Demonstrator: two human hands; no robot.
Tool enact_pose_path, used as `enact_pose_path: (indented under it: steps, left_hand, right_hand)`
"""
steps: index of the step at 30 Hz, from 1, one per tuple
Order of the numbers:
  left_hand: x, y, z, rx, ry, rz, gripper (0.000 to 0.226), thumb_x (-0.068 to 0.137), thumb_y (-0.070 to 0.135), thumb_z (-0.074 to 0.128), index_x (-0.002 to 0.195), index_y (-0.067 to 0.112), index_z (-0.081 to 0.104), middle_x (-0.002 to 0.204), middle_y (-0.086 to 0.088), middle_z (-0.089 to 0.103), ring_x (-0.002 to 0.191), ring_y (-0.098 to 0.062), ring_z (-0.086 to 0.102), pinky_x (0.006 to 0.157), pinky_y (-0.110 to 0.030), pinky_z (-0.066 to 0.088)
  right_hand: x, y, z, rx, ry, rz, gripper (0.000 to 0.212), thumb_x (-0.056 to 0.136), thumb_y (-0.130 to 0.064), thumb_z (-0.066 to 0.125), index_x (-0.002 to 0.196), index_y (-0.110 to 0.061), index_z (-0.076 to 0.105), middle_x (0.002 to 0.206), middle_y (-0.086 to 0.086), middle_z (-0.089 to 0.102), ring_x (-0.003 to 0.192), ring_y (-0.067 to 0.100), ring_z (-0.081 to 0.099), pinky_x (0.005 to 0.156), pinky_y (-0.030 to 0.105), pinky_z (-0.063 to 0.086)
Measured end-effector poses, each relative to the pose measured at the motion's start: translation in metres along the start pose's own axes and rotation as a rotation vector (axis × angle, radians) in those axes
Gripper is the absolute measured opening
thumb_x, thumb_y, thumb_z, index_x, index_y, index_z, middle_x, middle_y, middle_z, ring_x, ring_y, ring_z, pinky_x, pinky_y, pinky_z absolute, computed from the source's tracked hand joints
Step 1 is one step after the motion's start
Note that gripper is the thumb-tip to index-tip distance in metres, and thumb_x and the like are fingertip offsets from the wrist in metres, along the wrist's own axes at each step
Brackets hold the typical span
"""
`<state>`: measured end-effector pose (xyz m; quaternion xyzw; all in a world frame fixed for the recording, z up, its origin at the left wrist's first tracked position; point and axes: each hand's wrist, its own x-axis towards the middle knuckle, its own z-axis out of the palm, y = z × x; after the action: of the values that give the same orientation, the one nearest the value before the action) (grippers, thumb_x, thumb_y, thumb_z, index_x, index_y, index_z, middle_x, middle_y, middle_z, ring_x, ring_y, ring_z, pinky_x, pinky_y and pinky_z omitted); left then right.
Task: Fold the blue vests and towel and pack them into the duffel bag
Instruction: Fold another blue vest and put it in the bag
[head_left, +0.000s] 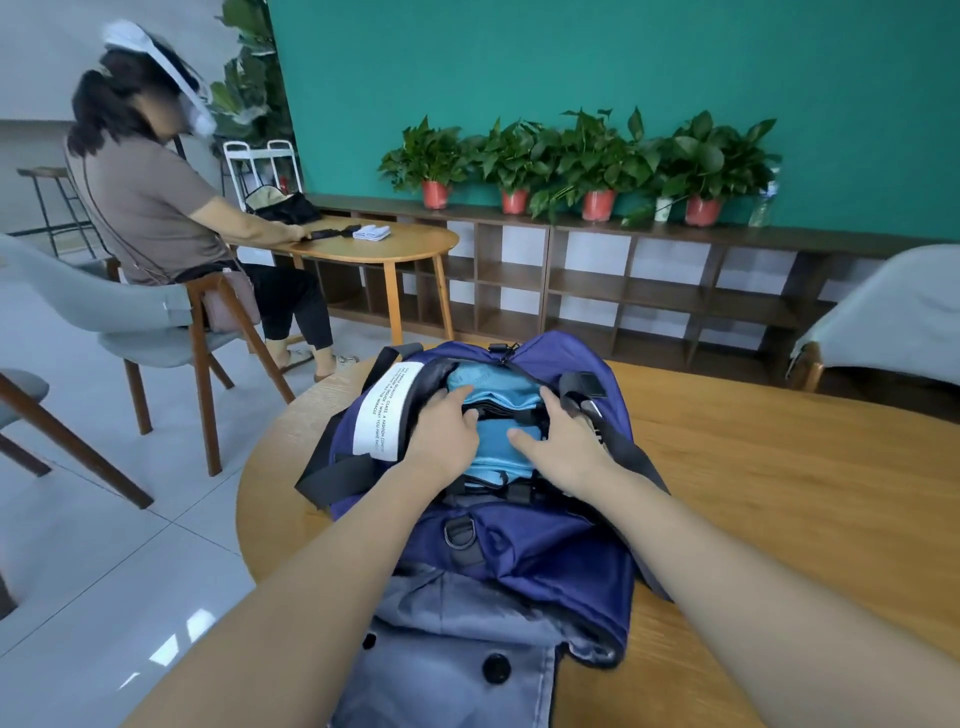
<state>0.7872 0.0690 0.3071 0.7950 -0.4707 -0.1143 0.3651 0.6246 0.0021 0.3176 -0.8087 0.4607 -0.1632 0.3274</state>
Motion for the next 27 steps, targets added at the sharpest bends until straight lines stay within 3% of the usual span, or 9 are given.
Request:
enact_pose_path:
  steps: [2,6,10,14,21,27]
  left_hand:
    - [-0.022,0.015,0.001,0.036,0.003,0.053,0.044,0.104,0.021,0.048,0.148,0.015,0.046,0.15,-0.01,0.046,0.136,-0.031,0.045,0.114,-0.045,0.035]
    - [-0.076,0.059,0.008,0.039,0.011,0.154,0.044,0.1,0.021,0.055,0.144,0.018,0.051,0.147,-0.007,0.052,0.136,-0.027,0.047,0.111,-0.048,0.038]
    - [-0.138,0.108,0.027,0.004,-0.021,0.277,0.043,0.099,0.02,0.059,0.141,0.019,0.053,0.141,-0.004,0.056,0.128,-0.023,0.053,0.107,-0.04,0.043]
    - [-0.201,0.155,0.055,-0.057,-0.092,0.357,0.038,0.098,0.02,0.061,0.136,0.021,0.058,0.125,-0.001,0.061,0.101,-0.015,0.062,0.095,-0.03,0.048]
    - [-0.302,0.241,0.141,-0.082,-0.297,0.47,0.036,0.094,0.029,0.064,0.13,0.034,0.059,0.105,0.012,0.067,0.097,-0.014,0.063,0.094,-0.038,0.053]
    - [-0.381,0.299,0.233,-0.039,-0.514,0.601,0.035,0.095,0.033,0.063,0.129,0.039,0.059,0.09,0.025,0.064,0.095,-0.013,0.059,0.092,-0.039,0.052]
  right_hand:
    - [-0.026,0.001,-0.011,0.031,0.021,-0.038,0.085,0.094,-0.048,0.062,0.161,-0.028,0.013,0.163,0.008,0.027,0.151,0.027,0.024,0.12,0.045,0.027]
    - [-0.096,0.014,-0.044,0.055,0.068,-0.114,0.07,0.094,-0.031,0.066,0.155,-0.016,0.034,0.156,0.001,0.041,0.143,0.02,0.039,0.11,0.025,0.03]
    - [-0.161,0.047,-0.081,0.0,0.102,-0.093,0.064,0.093,-0.03,0.068,0.15,-0.017,0.042,0.149,0.005,0.049,0.135,0.022,0.047,0.105,0.025,0.034]
    - [-0.232,0.092,-0.123,-0.017,0.148,-0.052,0.058,0.092,-0.03,0.07,0.145,-0.018,0.048,0.146,0.004,0.052,0.133,0.021,0.049,0.106,0.027,0.036]
    - [-0.356,0.205,-0.183,-0.026,0.24,0.067,0.04,0.091,-0.029,0.073,0.129,-0.018,0.061,0.12,-0.001,0.067,0.103,0.014,0.063,0.088,0.02,0.043]
    - [-0.45,0.313,-0.211,0.021,0.349,0.234,0.028,0.091,-0.024,0.071,0.117,-0.016,0.068,0.104,-0.002,0.071,0.095,0.01,0.064,0.081,0.013,0.043]
